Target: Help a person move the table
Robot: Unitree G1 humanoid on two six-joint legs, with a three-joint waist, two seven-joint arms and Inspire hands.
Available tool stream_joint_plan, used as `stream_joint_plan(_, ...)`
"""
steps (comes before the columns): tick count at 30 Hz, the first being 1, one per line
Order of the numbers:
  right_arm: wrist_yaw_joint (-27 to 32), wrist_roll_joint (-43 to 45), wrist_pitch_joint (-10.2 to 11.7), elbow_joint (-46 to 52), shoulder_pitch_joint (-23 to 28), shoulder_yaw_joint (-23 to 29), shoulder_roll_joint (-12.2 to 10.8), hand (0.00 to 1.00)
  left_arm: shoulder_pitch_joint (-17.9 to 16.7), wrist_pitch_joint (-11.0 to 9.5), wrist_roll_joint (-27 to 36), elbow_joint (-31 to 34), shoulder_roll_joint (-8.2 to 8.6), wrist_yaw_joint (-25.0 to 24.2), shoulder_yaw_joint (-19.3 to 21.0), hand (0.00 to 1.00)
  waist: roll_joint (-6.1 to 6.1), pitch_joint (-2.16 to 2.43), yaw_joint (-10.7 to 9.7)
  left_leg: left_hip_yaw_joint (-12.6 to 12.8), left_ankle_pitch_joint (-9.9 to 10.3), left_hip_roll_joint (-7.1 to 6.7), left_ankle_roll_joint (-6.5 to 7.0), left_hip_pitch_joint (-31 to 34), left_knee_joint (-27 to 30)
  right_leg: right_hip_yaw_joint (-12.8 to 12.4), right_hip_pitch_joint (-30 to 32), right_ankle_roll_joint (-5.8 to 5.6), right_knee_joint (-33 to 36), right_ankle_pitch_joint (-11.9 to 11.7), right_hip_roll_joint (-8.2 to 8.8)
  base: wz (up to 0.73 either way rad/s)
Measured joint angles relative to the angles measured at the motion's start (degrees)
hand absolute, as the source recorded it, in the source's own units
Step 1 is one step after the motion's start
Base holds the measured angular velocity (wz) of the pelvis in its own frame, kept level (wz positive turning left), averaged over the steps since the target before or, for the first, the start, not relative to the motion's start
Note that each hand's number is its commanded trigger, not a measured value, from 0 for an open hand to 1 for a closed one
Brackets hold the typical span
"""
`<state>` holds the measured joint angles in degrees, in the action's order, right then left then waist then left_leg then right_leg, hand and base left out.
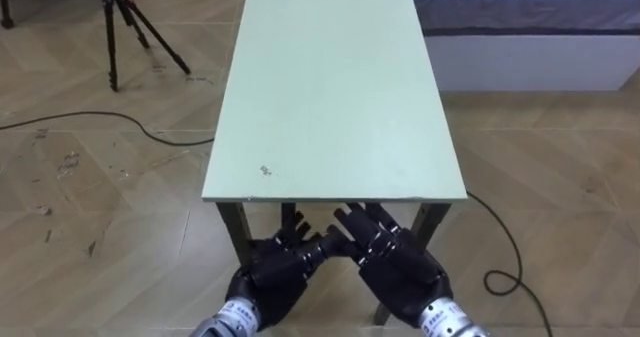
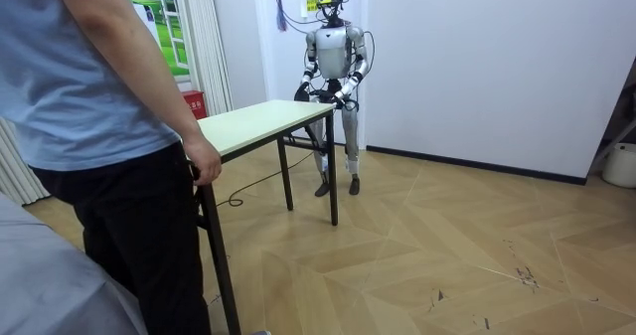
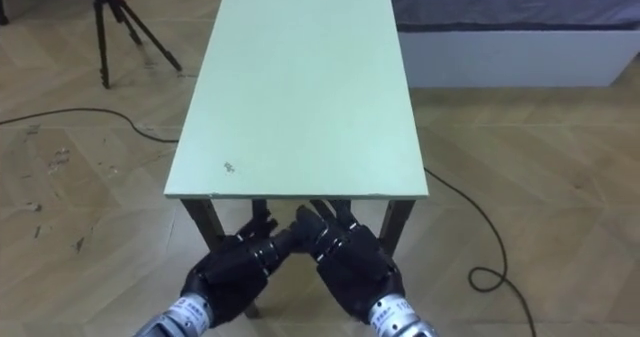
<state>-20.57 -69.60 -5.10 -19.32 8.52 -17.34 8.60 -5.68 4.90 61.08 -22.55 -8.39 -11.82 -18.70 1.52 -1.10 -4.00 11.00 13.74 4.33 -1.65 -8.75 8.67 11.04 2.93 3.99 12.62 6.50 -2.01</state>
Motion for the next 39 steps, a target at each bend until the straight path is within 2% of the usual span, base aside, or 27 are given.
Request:
stream_joint_plan(2,1.0,-0.1,-0.7,0.0,-0.7,0.5,0.1,0.00,0.1,0.2,0.4,-0.6,0.12,0.0,1.4,0.00,-0.05,-0.04,0.2,0.0,0.0,-0.02,0.00,0.0,0.0,-0.1,0.0,0.00,0.0,0.0,0.01,0.00)
stream_joint_plan(7,1.7,-0.1,-1.7,-0.2,-1.4,1.5,1.0,0.00,1.3,0.5,5.9,-3.7,0.30,1.9,5.2,0.00,-0.21,-0.13,1.5,-0.2,0.0,-0.07,0.00,0.0,0.0,-0.1,0.0,0.00,0.0,0.0,0.03,0.00)
stream_joint_plan(10,2.5,-0.1,-2.8,-0.2,-1.7,2.6,0.9,0.00,2.5,1.0,6.3,-6.6,0.49,3.0,7.6,0.00,-0.20,-0.13,1.8,-0.1,0.0,-0.06,0.00,0.0,0.0,0.1,0.0,0.00,0.1,0.0,0.05,0.00)
stream_joint_plan(16,4.4,-2.5,-4.4,-0.3,-2.5,3.7,1.1,0.00,3.8,2.5,10.3,-8.5,0.80,4.7,8.4,0.00,-0.20,-0.12,2.6,-0.3,0.0,-0.06,0.00,-0.4,0.1,0.2,0.1,0.03,0.3,0.0,0.13,0.00)
stream_joint_plan(19,5.6,-3.0,-5.1,-0.5,-3.1,4.6,1.3,0.00,4.2,3.5,13.5,-7.5,0.80,5.9,8.4,0.00,-0.20,-0.12,2.7,-0.3,0.0,-0.08,0.00,-0.4,0.1,0.1,0.1,0.08,0.4,0.0,0.13,0.00)
stream_joint_plan(22,6.4,-4.8,-5.4,-0.5,-3.1,5.1,1.2,0.00,4.8,4.1,13.7,-6.3,0.82,7.4,8.4,0.00,-0.19,-0.12,2.8,-0.3,0.0,-0.09,0.00,-0.6,0.1,-0.2,0.2,0.10,0.7,-0.1,0.09,0.00)
stream_joint_plan(29,8.9,-7.0,-5.5,-0.5,-3.9,5.5,0.8,0.00,6.3,4.7,13.6,-5.5,0.83,9.3,8.4,0.00,-0.12,-0.15,2.8,-0.3,0.0,-0.13,0.00,-0.8,0.1,-0.4,0.2,0.27,1.2,-0.2,0.08,-0.02)
stream_joint_plan(33,9.2,-7.0,-5.4,-1.1,-4.7,5.5,0.5,0.00,7.3,4.7,13.6,-5.5,0.89,10.3,8.4,0.00,0.26,-0.39,2.7,-0.4,0.0,-0.09,0.00,-0.3,0.5,-0.5,0.2,0.36,1.0,-0.3,0.05,0.00)
stream_joint_plan(37,9.1,-7.1,-4.8,-1.8,-5.4,5.6,0.4,0.00,10.5,4.5,13.7,-4.0,0.90,10.3,8.4,0.00,0.53,-0.43,2.6,-0.3,0.0,-0.10,0.00,0.6,1.0,-0.7,0.9,0.44,1.0,-0.6,0.03,0.00)
stream_joint_plan(39,9.1,-7.0,-4.7,-1.8,-5.5,5.7,0.2,0.00,11.0,4.4,13.6,-3.9,1.07,10.4,8.6,0.00,0.83,-0.45,2.5,-0.3,0.0,-0.10,0.00,0.6,0.9,-0.7,0.9,0.46,1.1,-0.6,0.02,0.00)
